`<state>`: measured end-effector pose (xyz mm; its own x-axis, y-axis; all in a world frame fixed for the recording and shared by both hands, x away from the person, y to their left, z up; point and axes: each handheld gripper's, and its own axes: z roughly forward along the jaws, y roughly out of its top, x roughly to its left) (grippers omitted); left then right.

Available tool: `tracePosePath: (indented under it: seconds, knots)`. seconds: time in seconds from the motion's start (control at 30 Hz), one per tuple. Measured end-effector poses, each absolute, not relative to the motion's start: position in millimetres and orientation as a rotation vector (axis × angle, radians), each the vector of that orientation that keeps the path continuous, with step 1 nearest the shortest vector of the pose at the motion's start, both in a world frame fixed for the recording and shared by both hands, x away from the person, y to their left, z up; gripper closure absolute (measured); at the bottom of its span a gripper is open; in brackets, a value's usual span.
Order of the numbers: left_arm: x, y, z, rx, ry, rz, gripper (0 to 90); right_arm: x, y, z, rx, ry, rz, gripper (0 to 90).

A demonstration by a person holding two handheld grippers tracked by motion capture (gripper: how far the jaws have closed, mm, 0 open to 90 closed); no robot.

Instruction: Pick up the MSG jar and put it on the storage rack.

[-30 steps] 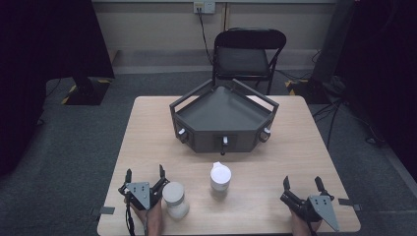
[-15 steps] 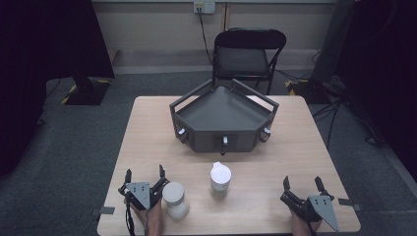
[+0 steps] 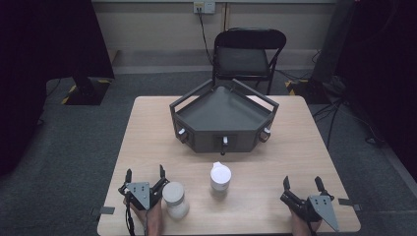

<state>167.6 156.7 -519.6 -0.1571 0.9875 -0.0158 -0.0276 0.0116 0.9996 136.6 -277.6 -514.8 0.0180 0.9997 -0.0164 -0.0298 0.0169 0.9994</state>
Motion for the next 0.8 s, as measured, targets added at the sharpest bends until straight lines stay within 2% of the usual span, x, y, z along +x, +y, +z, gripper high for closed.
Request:
tracePosePath:
  seconds: [0.43, 0.8]
  knots:
    - [166, 158, -514, 1.076, 1.316, 1.311, 0.0, 137, -278, -515, 1.183, 1.182, 1.198, 0.0]
    - [157, 158, -488, 1.008, 1.253, 1.318, 0.0, 137, -277, -515, 1.184, 1.181, 1.196, 0.0]
